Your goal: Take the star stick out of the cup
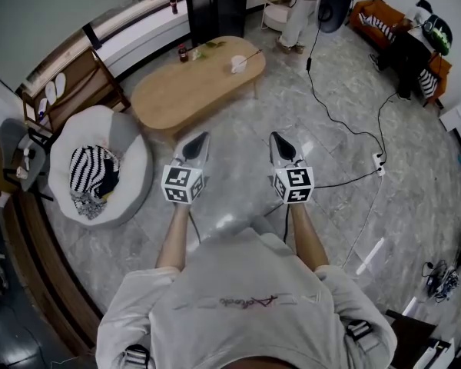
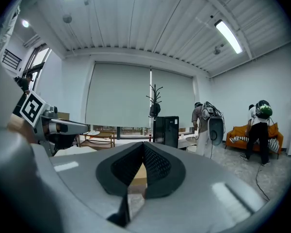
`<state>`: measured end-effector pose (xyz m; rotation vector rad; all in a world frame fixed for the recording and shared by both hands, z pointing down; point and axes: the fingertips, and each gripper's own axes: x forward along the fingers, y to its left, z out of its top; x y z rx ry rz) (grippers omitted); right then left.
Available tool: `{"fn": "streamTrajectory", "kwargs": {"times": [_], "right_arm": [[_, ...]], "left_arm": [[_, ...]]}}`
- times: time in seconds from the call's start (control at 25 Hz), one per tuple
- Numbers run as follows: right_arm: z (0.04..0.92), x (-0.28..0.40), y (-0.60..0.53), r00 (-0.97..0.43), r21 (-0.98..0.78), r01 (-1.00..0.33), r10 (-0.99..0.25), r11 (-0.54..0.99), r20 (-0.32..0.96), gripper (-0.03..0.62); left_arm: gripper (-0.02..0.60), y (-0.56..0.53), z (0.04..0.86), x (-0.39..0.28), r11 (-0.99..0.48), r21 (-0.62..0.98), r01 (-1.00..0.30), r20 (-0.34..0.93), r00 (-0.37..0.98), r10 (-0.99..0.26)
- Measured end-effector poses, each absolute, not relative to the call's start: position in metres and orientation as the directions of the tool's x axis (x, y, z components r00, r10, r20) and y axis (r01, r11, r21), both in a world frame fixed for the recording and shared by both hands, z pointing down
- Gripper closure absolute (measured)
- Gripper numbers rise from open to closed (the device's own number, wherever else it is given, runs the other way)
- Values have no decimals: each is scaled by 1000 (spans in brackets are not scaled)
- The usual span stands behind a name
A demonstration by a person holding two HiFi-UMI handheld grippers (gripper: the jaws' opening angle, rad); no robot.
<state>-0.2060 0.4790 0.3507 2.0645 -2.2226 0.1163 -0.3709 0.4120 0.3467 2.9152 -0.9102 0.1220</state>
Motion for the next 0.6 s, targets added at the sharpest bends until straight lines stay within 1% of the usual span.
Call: {"fn": "streamTrajectory", "kwargs": {"times": [0.6], "right_arm": [[360, -186, 483, -65, 11, -998, -990, 67, 128, 589]], "left_arm": [[578, 415, 352, -343, -832, 50, -552, 102, 832, -545]]}}
